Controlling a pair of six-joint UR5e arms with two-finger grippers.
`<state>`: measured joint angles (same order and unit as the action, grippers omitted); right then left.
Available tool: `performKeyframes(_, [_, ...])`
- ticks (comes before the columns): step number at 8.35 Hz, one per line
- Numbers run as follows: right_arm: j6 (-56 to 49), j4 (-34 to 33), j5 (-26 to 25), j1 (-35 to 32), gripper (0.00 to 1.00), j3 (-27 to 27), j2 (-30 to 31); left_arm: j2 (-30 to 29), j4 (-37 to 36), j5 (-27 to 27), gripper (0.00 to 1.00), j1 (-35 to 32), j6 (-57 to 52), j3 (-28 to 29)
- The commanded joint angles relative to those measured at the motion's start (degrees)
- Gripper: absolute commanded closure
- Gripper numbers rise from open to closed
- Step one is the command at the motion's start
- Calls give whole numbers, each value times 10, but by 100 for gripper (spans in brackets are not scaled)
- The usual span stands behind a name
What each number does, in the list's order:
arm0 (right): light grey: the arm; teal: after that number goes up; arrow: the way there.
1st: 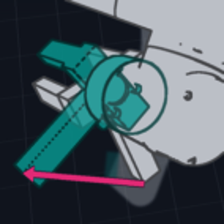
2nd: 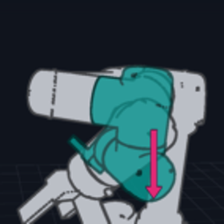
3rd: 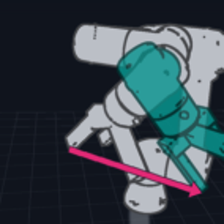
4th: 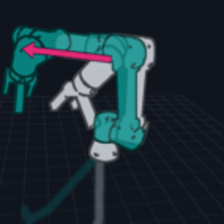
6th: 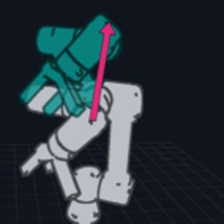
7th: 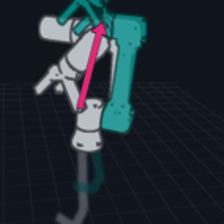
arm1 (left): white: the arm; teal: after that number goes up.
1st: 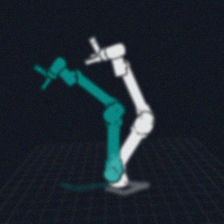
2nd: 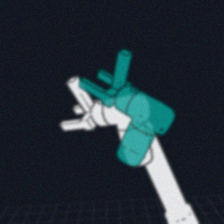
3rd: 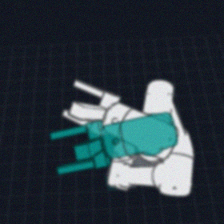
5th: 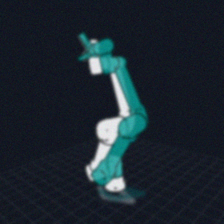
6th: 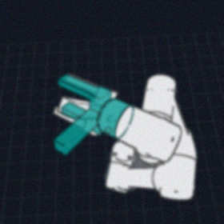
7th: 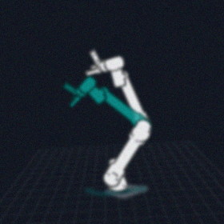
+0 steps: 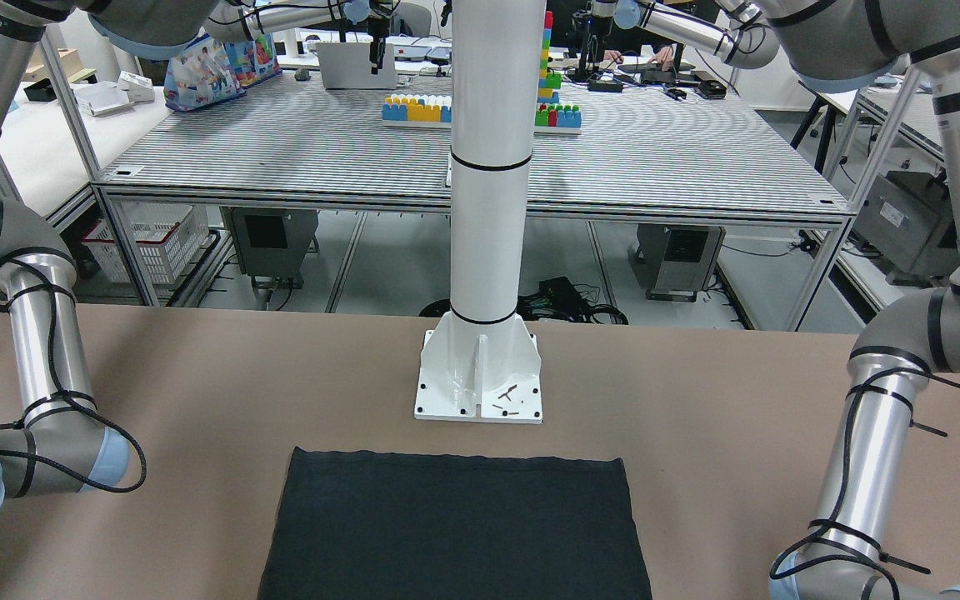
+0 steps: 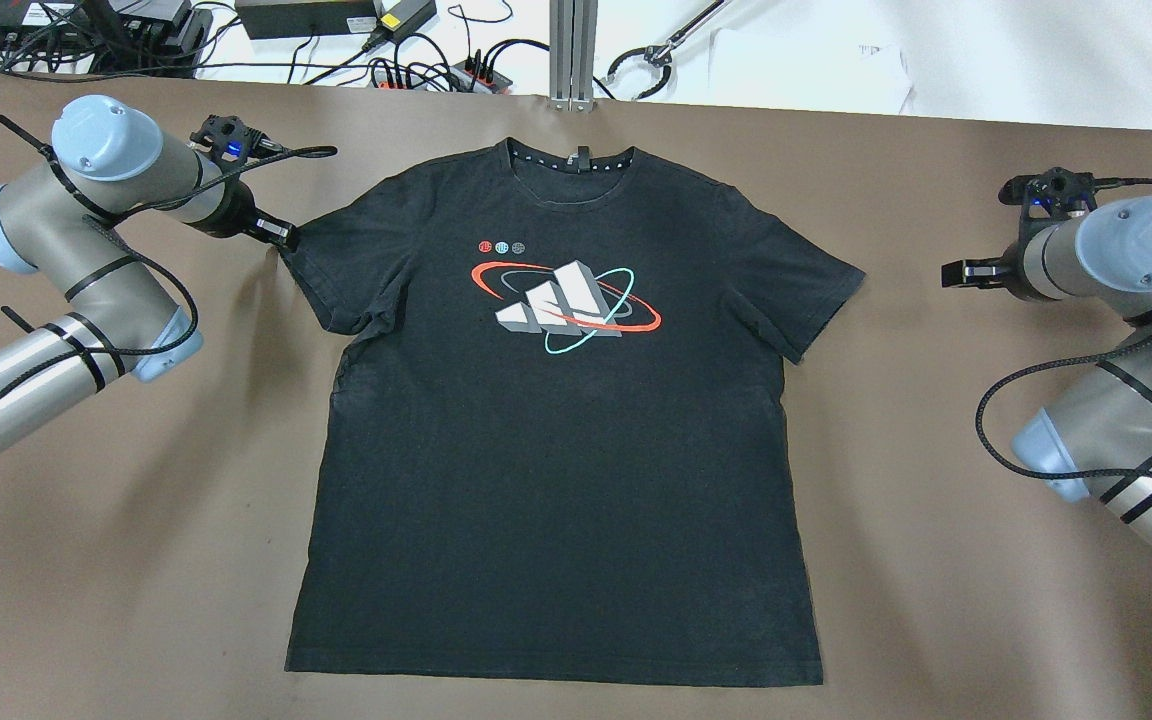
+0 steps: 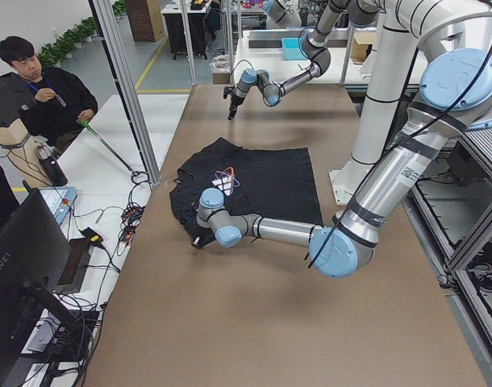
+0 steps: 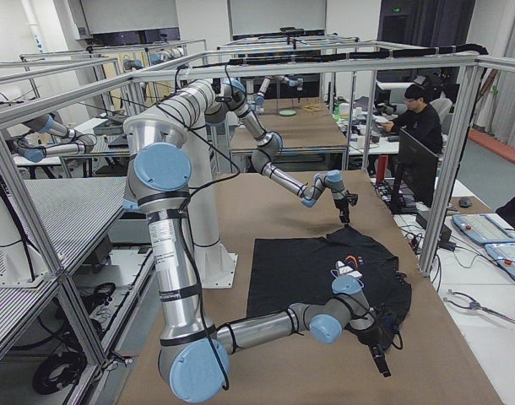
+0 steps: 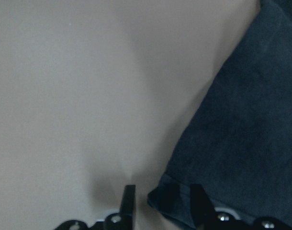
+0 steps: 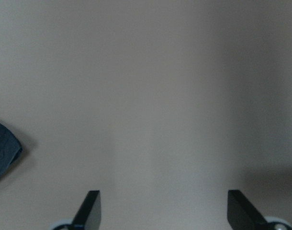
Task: Fold clothes
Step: 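Move both grippers in toward the shirt's sleeves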
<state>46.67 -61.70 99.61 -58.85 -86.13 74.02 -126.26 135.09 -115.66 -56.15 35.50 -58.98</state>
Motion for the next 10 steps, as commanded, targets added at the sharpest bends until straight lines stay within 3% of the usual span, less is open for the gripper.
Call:
performKeyframes(1, [0,0,-1,0,6,0,2,0,0,0,50,5,0,0])
performKeyframes(2, [0,1,-1,0,6,0,3,0,0,0,50,5,0,0])
performKeyframes(3, [0,1,-1,0,6,0,3,1,0,0,58,5,0,0])
performKeyframes(5, [0,1,0,0,6,0,3,1,0,-1,100,3,1,0])
performKeyframes(8, [0,1,0,0,6,-1,3,-1,4,-32,100,-4,10,-7])
performKeyframes(10, [1,2,0,1,6,-1,3,-5,3,-54,100,-8,75,-50])
